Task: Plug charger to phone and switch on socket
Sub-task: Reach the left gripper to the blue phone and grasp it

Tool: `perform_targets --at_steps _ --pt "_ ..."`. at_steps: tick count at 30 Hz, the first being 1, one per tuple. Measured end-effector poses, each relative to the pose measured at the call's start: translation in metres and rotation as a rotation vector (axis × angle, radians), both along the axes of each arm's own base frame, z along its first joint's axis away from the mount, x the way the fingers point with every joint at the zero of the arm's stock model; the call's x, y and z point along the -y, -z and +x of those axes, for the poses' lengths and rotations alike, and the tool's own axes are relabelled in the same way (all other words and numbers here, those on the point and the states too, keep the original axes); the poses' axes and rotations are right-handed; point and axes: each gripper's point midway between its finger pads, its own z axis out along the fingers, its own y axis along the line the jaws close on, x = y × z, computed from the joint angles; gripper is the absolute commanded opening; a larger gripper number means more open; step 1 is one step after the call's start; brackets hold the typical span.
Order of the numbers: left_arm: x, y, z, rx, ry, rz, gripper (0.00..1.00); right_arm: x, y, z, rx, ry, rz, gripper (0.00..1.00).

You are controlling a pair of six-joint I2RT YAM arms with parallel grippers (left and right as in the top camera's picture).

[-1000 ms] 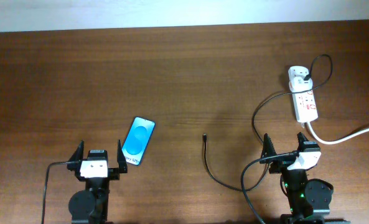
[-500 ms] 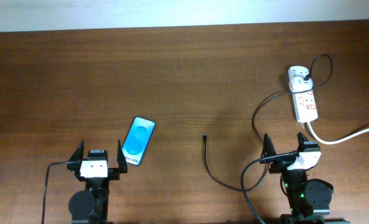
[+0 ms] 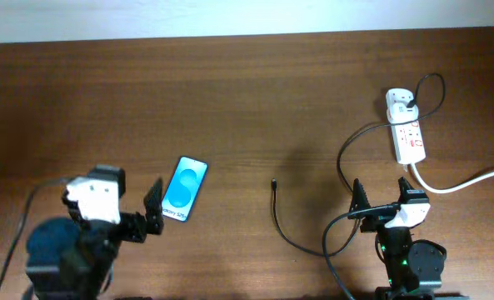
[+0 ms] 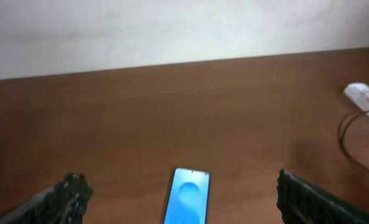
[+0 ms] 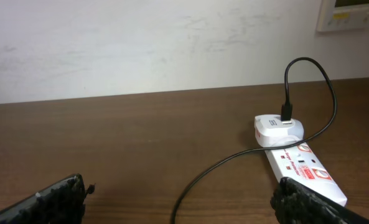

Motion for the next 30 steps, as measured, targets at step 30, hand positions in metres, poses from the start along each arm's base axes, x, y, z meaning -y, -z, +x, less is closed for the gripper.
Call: perform_targets --at_steps 30 --pt "0.031 0.269 0.068 -0.792 0.171 0.217 0.99 0.000 0.000 0.000 0.000 0.000 0.001 0.98"
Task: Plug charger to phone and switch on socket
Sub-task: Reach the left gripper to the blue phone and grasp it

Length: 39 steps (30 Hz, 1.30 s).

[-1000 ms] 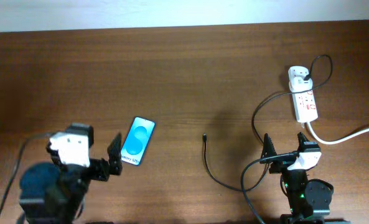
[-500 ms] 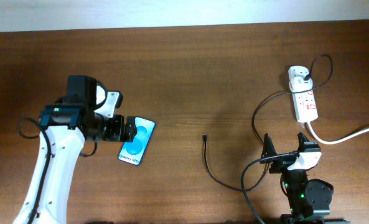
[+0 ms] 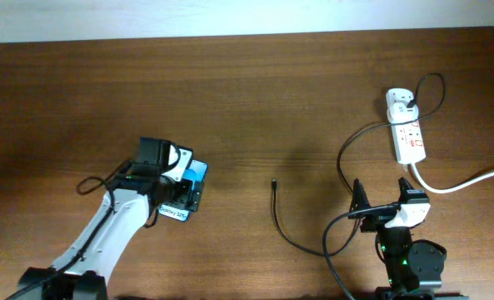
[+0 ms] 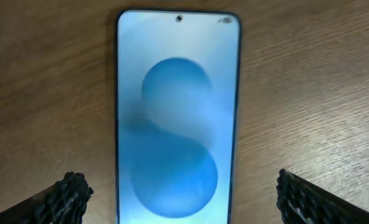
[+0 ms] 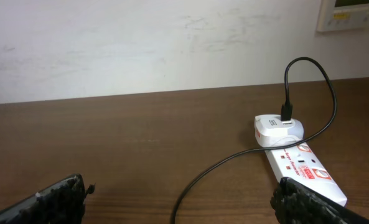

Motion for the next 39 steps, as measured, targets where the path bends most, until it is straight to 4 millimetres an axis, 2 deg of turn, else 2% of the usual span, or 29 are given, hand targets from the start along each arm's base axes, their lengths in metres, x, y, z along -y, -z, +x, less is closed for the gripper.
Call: perform_targets --at_steps 2,5,7,9,10,11,12,14,15,16,26,27,30,33,35,39 --pt "0.007 0.008 0.009 0.022 0.032 0.036 0.99 0.000 0.000 0.000 0.000 0.000 0.000 0.98" --pt "0.008 0.039 0.014 -0.018 0.041 0.066 0.99 0.000 0.000 0.000 0.000 0.000 0.000 0.98" --pt "0.012 0.040 0.027 0.013 0.042 0.054 0.99 0.000 0.000 0.000 0.000 0.000 0.000 0.98" --pt "0.013 0.040 0.031 0.015 0.043 0.052 0.99 0.000 0.000 0.000 0.000 0.000 0.000 0.98" --pt "0.013 0.040 0.031 0.016 0.043 0.052 0.93 0.000 0.000 0.000 0.000 0.000 -0.001 0.98" --pt "0.013 0.041 0.031 0.013 0.043 0.053 0.76 0.000 0.000 0.000 0.000 0.000 0.000 0.98" --pt "0.013 0.041 0.031 0.010 0.043 0.053 0.70 0.000 0.000 0.000 0.000 0.000 -0.001 0.98" --pt "0.013 0.041 0.030 0.005 0.048 0.057 0.67 0.000 0.000 0.000 0.000 0.000 0.000 0.98" --pt "0.012 0.041 0.030 0.000 0.047 0.057 0.74 0.000 0.000 0.000 0.000 0.000 0.000 0.98" --pt "0.012 0.041 0.030 -0.002 0.047 0.058 0.99 0.000 0.000 0.000 0.000 0.000 0.000 0.98" --pt "0.009 0.042 0.020 -0.050 0.046 0.072 0.99 0.000 0.000 0.000 0.000 0.000 0.000 0.98" --pt "0.009 0.043 0.018 -0.059 0.047 0.074 0.97 0.000 0.000 0.000 0.000 0.000 0.000 0.98" --pt "0.007 0.044 0.009 -0.087 0.053 0.084 0.70 0.000 0.000 0.000 0.000 0.000 0.000 0.98" --pt "0.006 0.044 0.007 -0.091 0.054 0.086 0.59 0.000 0.000 0.000 0.000 0.000 -0.001 0.98" --pt "0.005 0.042 0.005 -0.112 0.054 0.092 0.55 0.000 0.000 0.000 0.000 0.000 0.000 0.98" --pt "0.000 0.040 -0.011 -0.234 0.033 0.122 0.47 0.000 0.000 0.000 0.000 0.000 0.000 0.98"
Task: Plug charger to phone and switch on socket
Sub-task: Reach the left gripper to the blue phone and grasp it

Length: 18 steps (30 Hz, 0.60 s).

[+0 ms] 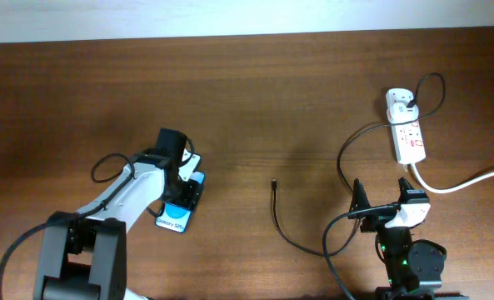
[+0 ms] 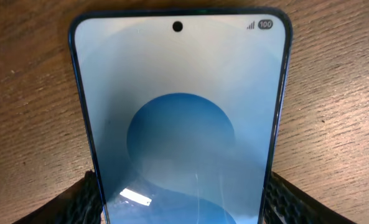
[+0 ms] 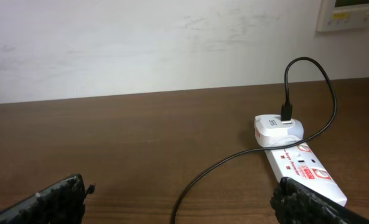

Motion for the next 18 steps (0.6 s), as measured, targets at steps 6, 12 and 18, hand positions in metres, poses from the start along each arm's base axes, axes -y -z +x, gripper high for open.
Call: perform_targets --at_steps 6,12,18 --pt "0.018 -0.042 0.014 -0.092 -0.085 -0.072 0.36 0.000 0.000 0.000 0.000 0.000 0.000 0.98" --pt "0.041 -0.099 0.036 -0.080 -0.163 -0.193 0.35 0.000 0.000 0.000 0.000 0.000 0.000 0.98" --pt "0.067 -0.168 0.017 -0.045 -0.251 -0.411 0.33 0.000 0.000 0.000 0.000 0.000 0.000 0.98"
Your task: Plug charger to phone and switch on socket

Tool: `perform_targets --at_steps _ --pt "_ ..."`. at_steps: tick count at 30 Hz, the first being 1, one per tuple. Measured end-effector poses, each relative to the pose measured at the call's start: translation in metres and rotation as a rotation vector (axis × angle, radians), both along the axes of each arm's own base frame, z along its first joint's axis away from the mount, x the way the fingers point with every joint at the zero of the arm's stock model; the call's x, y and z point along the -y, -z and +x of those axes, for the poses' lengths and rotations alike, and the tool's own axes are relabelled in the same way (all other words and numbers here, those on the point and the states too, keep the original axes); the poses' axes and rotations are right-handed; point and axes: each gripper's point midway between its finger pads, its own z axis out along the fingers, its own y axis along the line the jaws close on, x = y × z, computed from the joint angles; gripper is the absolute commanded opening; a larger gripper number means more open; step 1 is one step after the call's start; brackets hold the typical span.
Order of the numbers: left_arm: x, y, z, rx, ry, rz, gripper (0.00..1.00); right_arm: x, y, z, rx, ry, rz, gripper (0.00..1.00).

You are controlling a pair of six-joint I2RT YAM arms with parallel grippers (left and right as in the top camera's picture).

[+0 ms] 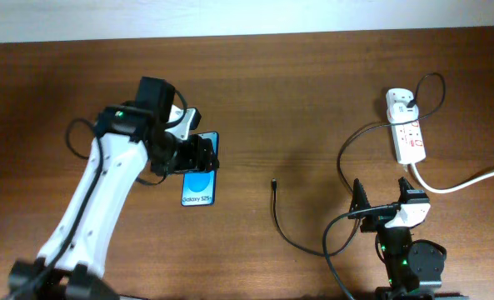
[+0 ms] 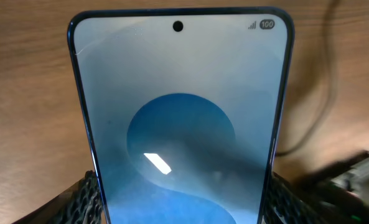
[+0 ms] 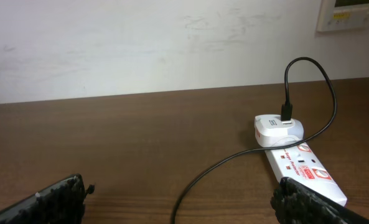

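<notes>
The phone [image 1: 199,182], its blue screen lit, is held off the table left of centre by my left gripper [image 1: 188,156], which is shut on its long edges. In the left wrist view the phone [image 2: 181,124] fills the frame, with a finger [image 2: 83,200] against each side. The black charger cable's loose plug [image 1: 274,184] lies mid-table. The cable [image 3: 234,158] runs to a white adapter [image 3: 277,129] in the white power strip [image 1: 409,137]. My right gripper [image 1: 378,212] rests open near the front right edge, with nothing between its fingers [image 3: 53,200].
The power strip's thick white lead [image 1: 471,177] runs off the right edge. Loops of black cable [image 1: 346,167] lie between the strip and my right arm. A wall [image 3: 172,43] borders the far side of the brown table [image 1: 296,83].
My left gripper, shut on the phone, has moved up and right from the front left towards the table's middle. The phone is now off the table and turned straighter. The right arm has not moved.
My left gripper stood open at the front left, short of the phone lying on the table. Then it hung open over the phone. Then it was shut on the phone's sides. Now it holds the phone raised, nearer the cable's plug. The right arm stayed still.
</notes>
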Motion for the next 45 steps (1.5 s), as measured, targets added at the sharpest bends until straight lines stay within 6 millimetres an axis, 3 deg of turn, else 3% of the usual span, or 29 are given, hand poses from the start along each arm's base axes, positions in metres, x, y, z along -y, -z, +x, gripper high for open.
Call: perform_targets --at_steps 4,7,9,10,13,15,17,18,20,25,30,34,37,41,44,45 --pt "0.017 -0.037 -0.021 0.018 -0.038 -0.118 0.33 0.000 0.000 0.000 0.000 0.000 0.000 0.98" --pt "0.032 -0.046 -0.031 -0.010 -0.069 -0.158 0.33 0.000 0.000 0.000 0.000 0.000 0.000 0.98" --pt "0.042 -0.049 -0.027 0.001 -0.083 -0.179 0.33 -0.004 -0.001 0.000 0.003 -0.020 0.002 0.98" --pt "0.048 -0.054 -0.020 0.026 -0.097 -0.203 0.33 -0.011 -0.002 -0.001 0.008 -0.063 0.004 0.98" --pt "0.056 -0.065 0.000 0.079 -0.162 -0.260 0.33 -0.072 -0.007 -0.019 -0.001 -0.432 0.116 0.98" --pt "0.058 -0.069 0.006 0.087 -0.197 -0.283 0.33 -0.103 -0.007 -0.040 -0.072 -0.639 0.269 0.98" --pt "0.061 -0.075 0.015 0.116 -0.216 -0.309 0.33 -0.121 -0.007 -0.058 -0.195 -0.760 0.483 0.98" --pt "0.062 -0.077 0.018 0.121 -0.227 -0.318 0.33 -0.128 -0.007 -0.067 -0.295 -0.804 0.639 0.98" --pt "0.062 -0.077 0.018 0.115 -0.237 -0.321 0.33 -0.134 -0.008 -0.074 -0.380 -0.830 0.757 0.98" --pt "0.062 -0.077 0.018 0.097 -0.266 -0.328 0.34 -0.135 -0.009 -0.076 -0.409 -0.836 0.802 0.98" --pt "0.059 -0.078 0.024 0.084 -0.352 -0.332 0.34 -0.132 -0.030 -0.072 -0.243 -0.862 0.671 0.98" --pt "0.056 -0.080 0.033 0.089 -0.424 -0.342 0.33 -0.125 -0.026 -0.061 -0.211 -0.796 0.636 0.98" --pt "0.055 -0.081 0.035 0.090 -0.451 -0.340 0.33 -0.119 -0.030 -0.046 -0.246 -0.734 0.616 0.98" --pt "0.053 -0.082 0.039 0.102 -0.473 -0.342 0.34 -0.118 -0.064 -0.010 -0.329 -0.712 0.536 0.98" --pt "0.053 -0.086 0.046 0.090 -0.550 -0.375 0.33 -0.152 -0.091 0.008 -0.257 -0.879 0.419 0.98" --pt "0.054 -0.089 0.049 0.086 -0.581 -0.393 0.33 -0.174 -0.098 0.009 -0.206 -0.944 0.380 0.98"
